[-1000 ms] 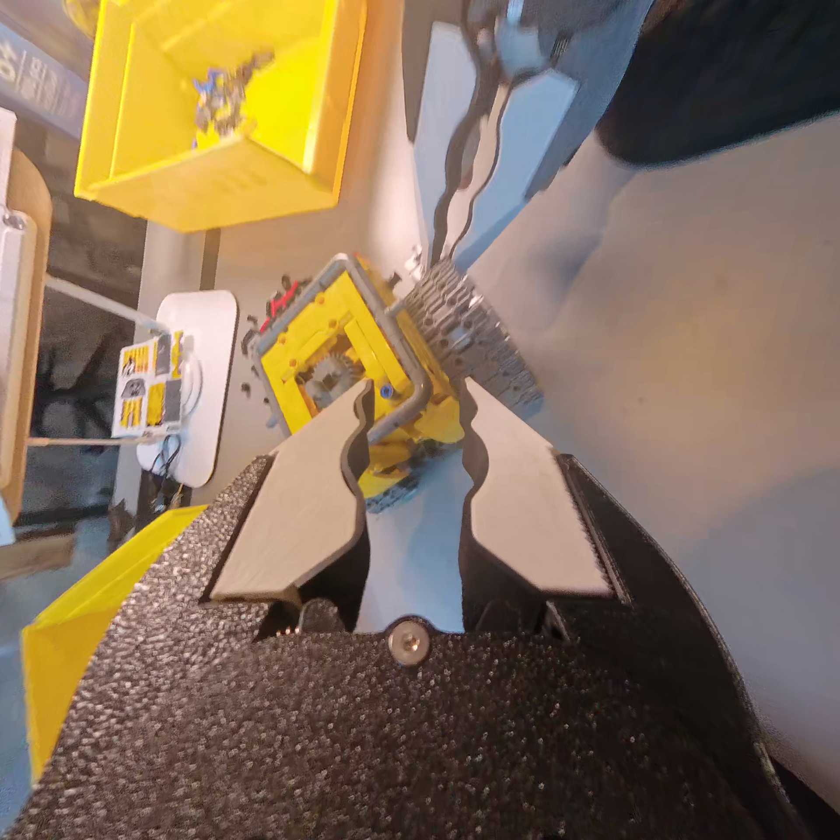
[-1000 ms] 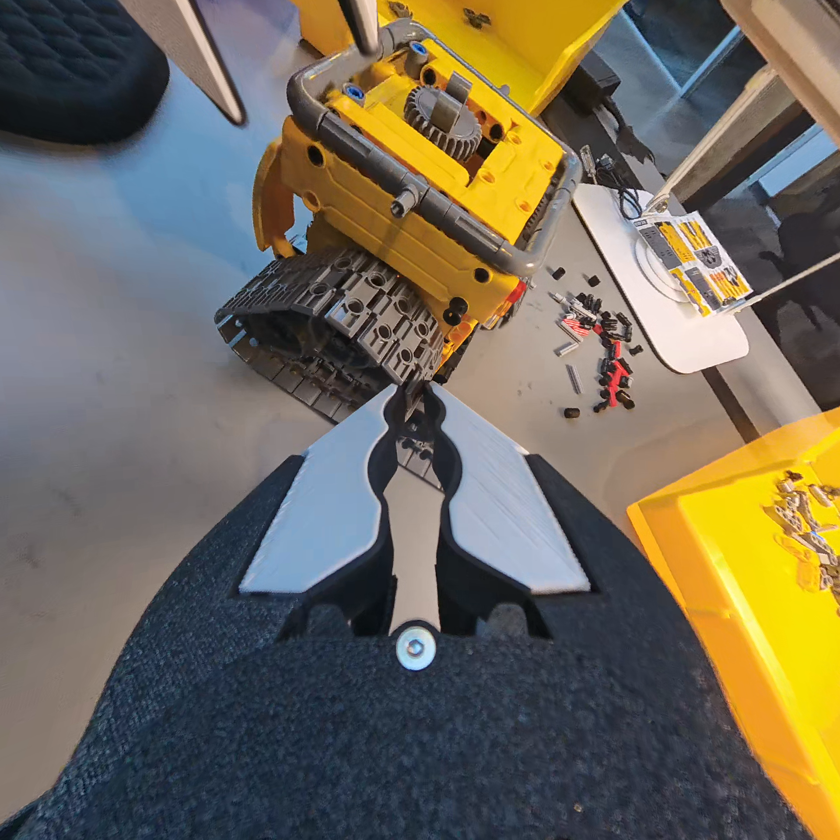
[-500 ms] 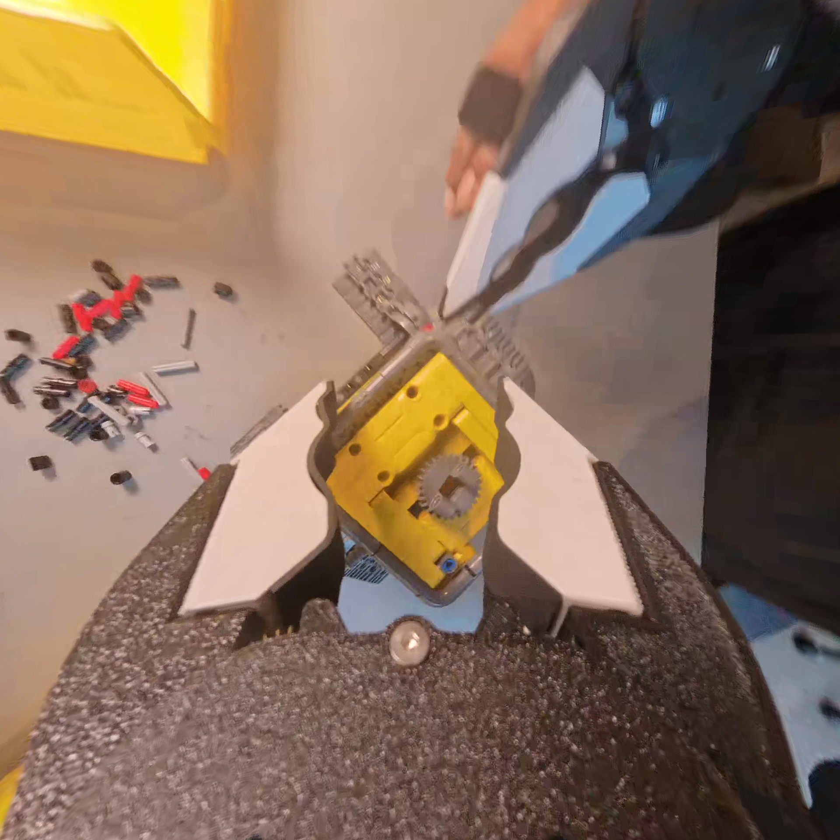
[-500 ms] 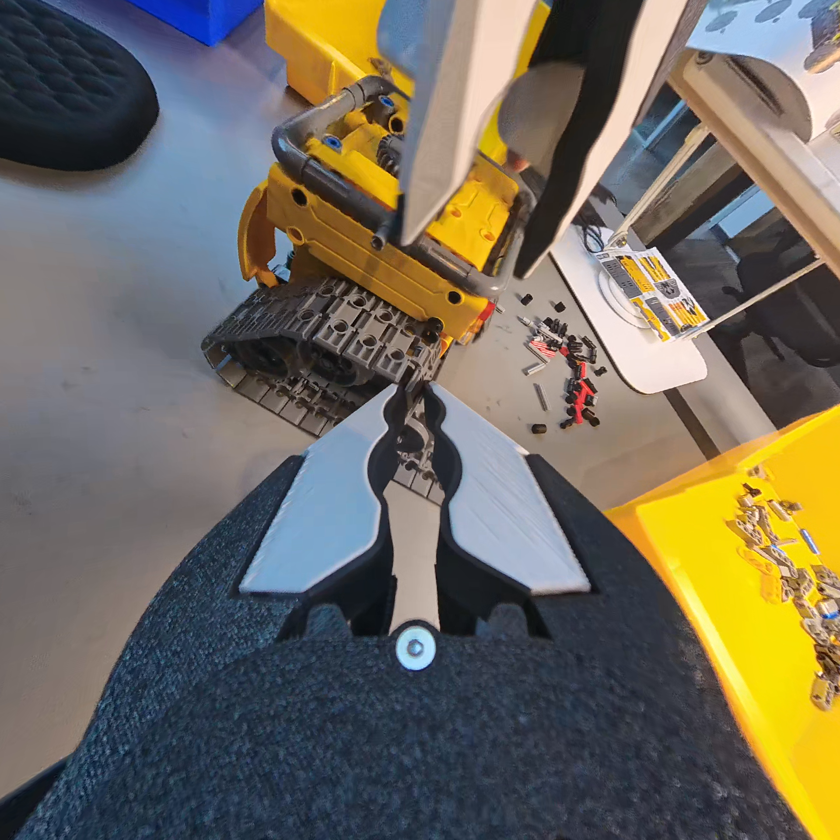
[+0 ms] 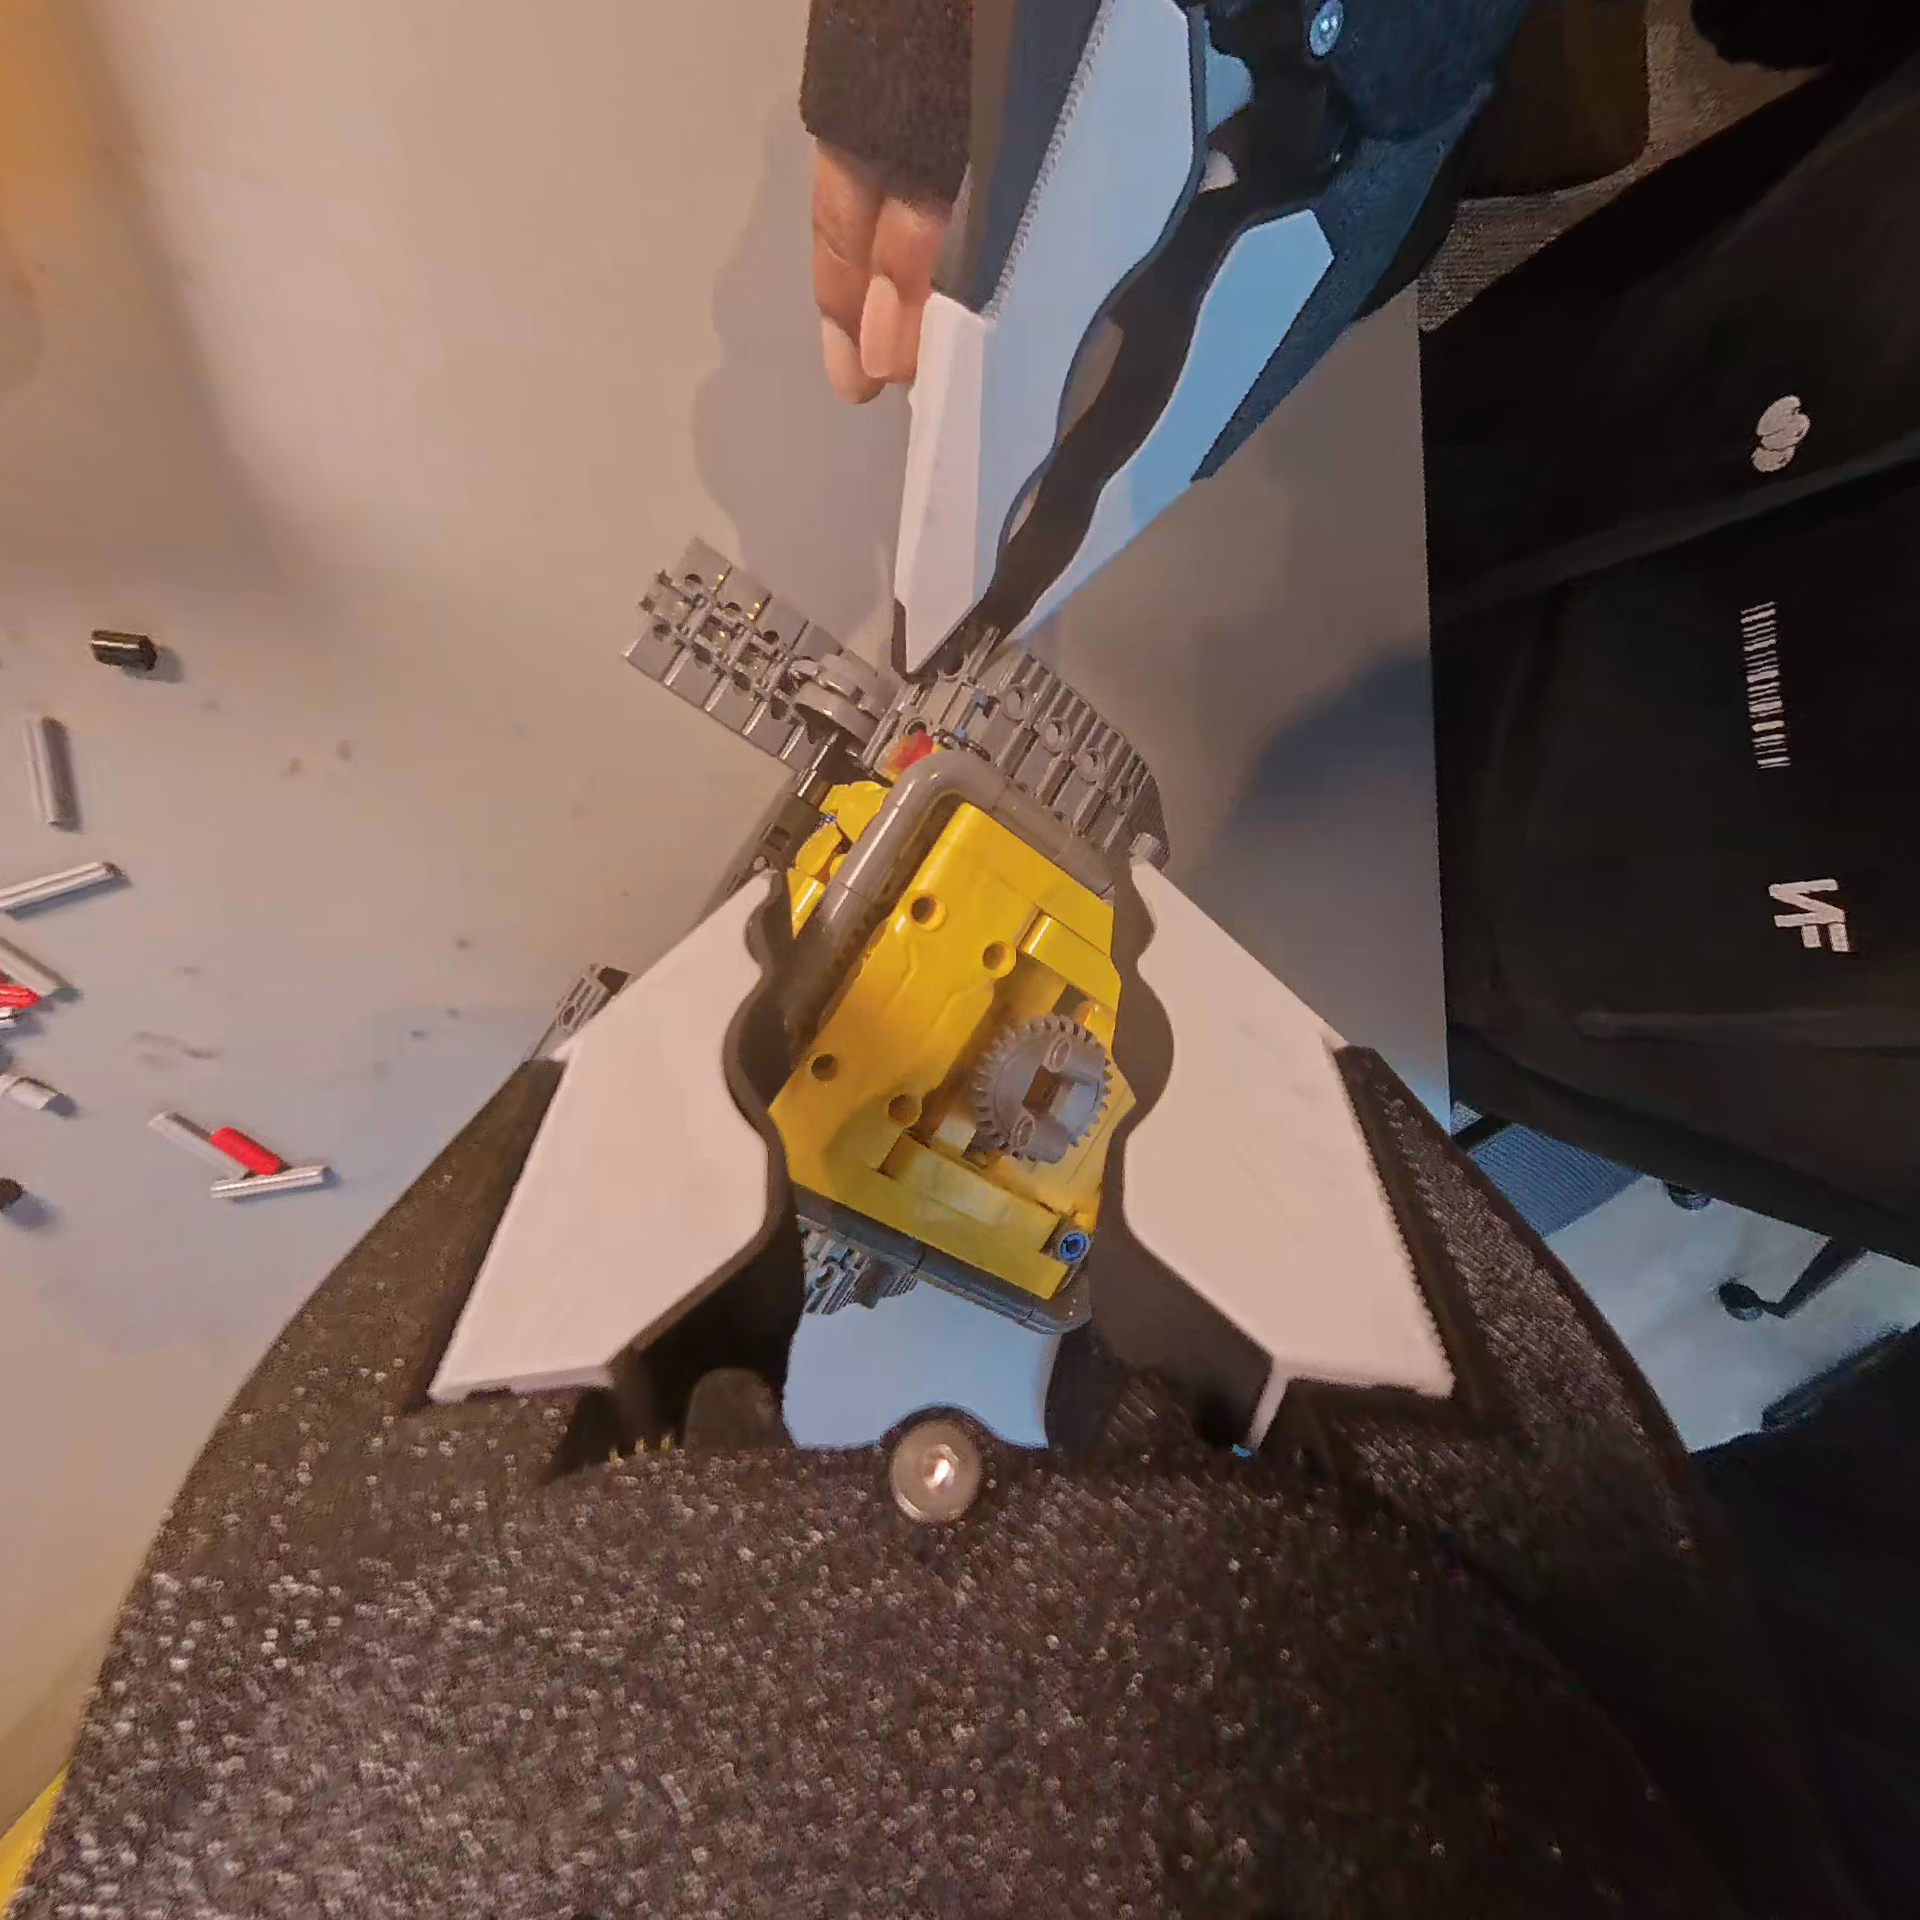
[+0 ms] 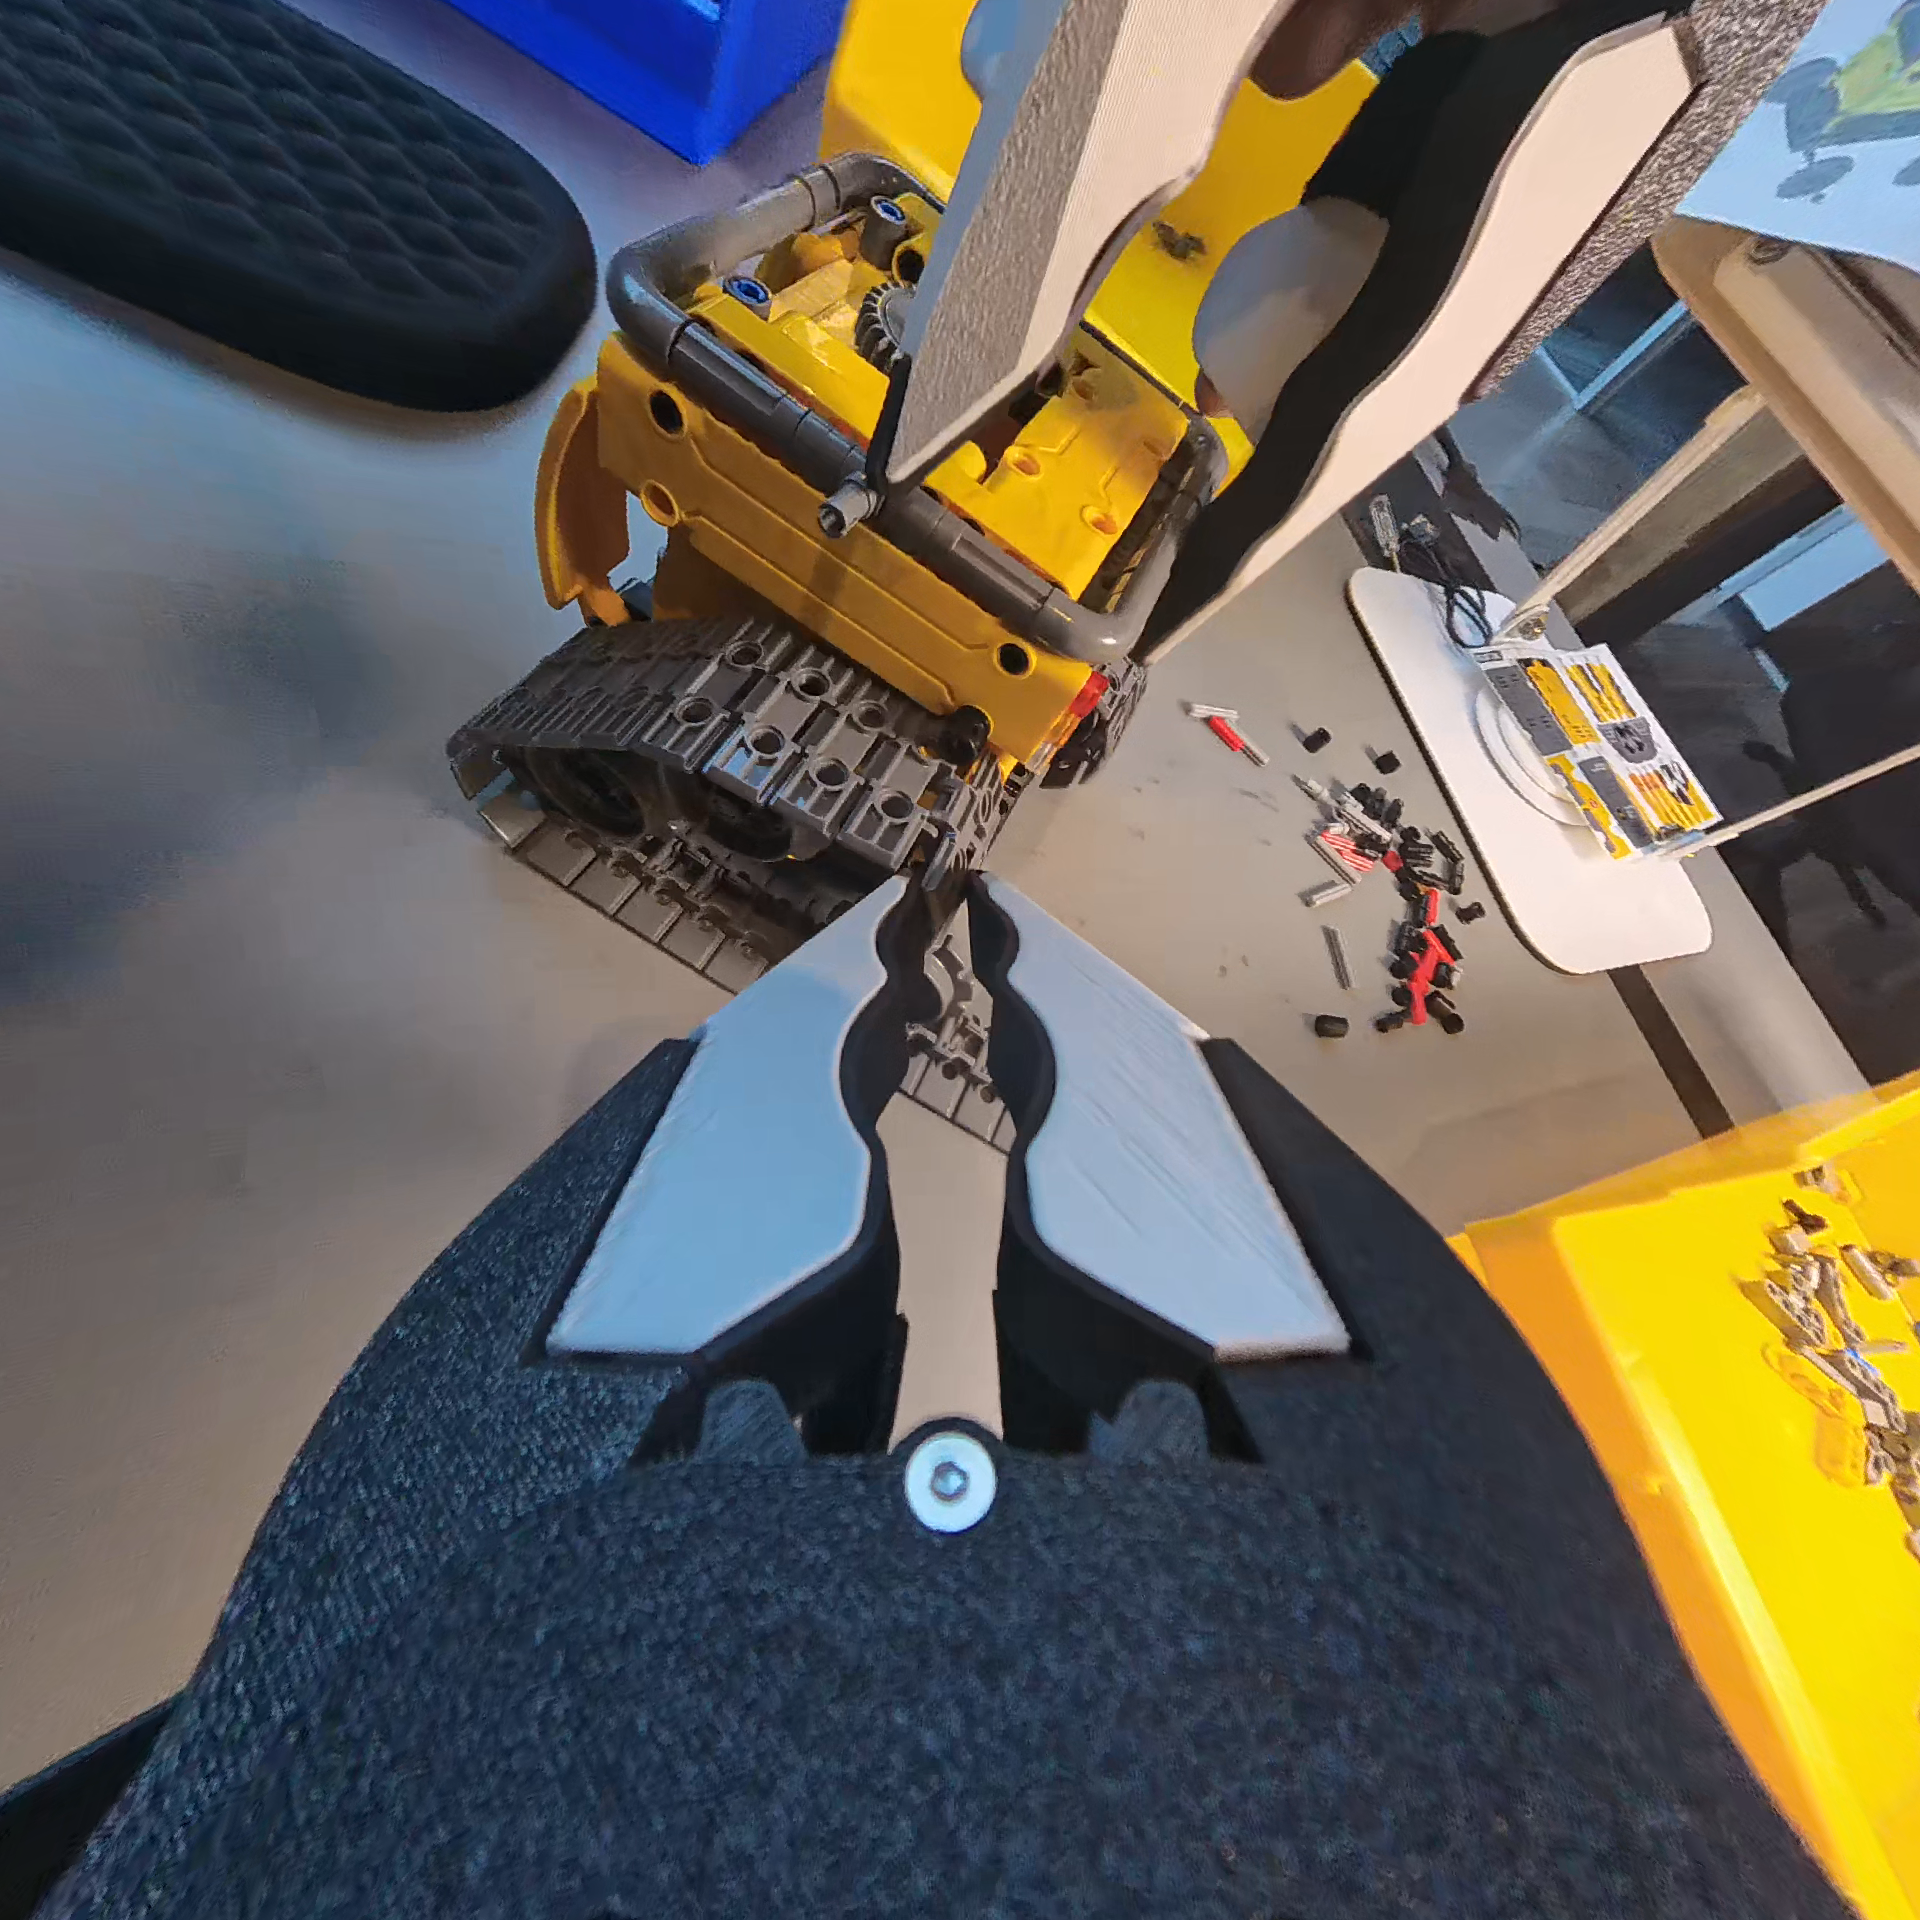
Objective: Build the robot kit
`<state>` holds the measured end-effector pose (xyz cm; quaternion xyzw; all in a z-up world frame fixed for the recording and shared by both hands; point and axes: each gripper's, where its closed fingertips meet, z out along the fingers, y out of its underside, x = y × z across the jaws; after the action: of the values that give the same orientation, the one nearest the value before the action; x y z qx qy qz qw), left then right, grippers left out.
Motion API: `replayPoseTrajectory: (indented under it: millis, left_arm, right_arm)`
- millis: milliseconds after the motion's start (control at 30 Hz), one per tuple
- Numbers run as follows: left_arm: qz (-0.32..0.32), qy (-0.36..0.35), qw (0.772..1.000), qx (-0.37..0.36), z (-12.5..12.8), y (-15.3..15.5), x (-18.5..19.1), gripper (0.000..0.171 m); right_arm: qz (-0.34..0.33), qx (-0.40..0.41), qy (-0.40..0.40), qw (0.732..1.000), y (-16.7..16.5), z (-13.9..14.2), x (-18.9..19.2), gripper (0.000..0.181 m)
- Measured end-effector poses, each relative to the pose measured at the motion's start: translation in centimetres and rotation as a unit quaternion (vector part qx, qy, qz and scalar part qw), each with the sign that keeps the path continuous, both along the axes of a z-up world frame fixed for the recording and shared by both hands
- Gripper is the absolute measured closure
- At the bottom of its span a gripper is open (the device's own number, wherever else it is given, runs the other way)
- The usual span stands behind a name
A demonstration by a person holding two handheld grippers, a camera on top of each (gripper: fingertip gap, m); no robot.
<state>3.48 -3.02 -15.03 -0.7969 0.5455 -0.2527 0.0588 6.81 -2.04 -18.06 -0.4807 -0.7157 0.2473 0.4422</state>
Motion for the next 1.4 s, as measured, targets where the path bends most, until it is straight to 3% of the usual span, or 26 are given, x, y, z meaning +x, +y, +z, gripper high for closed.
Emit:
replayPoseTrajectory:
  millis: [433,733,867,933,967,1233,1400]
  left_arm:
    - [-0.01,-0.057,0.998,-0.003,0.2,-1.2,0.5,0.117]
    - [-0.018,-0.115,0.992,-0.047,0.7,-1.7,-0.1,0.11]
    - [0.014,-0.127,0.991,-0.028,1.5,-0.8,-1.9,0.115]
    - [0.02,-0.114,0.993,-0.032,1.2,-0.7,-2.6,0.126]
    - [0.017,-0.109,0.993,-0.044,0.8,-0.9,-2.6,0.135]
    - [-0.023,-0.135,0.987,-0.081,0.3,-1.7,-1.8,0.136]
    - [-0.074,-0.146,0.976,-0.143,0.4,-4.7,-1.0,0.144]
  right_arm:
    - [-0.029,-0.035,0.009,0.999,2.2,-1.0,0.8,0.174]
    - [0.047,-0.043,-0.007,0.998,3.2,-0.8,-0.2,0.174]
    - [0.053,-0.052,0.009,0.997,3.4,-0.9,-0.3,0.174]
    - [0.052,-0.052,0.018,0.997,3.5,-0.9,-0.4,0.174]
    - [0.051,-0.053,0.018,0.997,3.6,-0.9,-0.5,0.174]
    - [0.059,-0.072,0.017,0.996,3.2,-0.9,-0.6,0.174]
    - [0.064,-0.075,0.001,0.995,2.9,-1.9,-0.5,0.174]
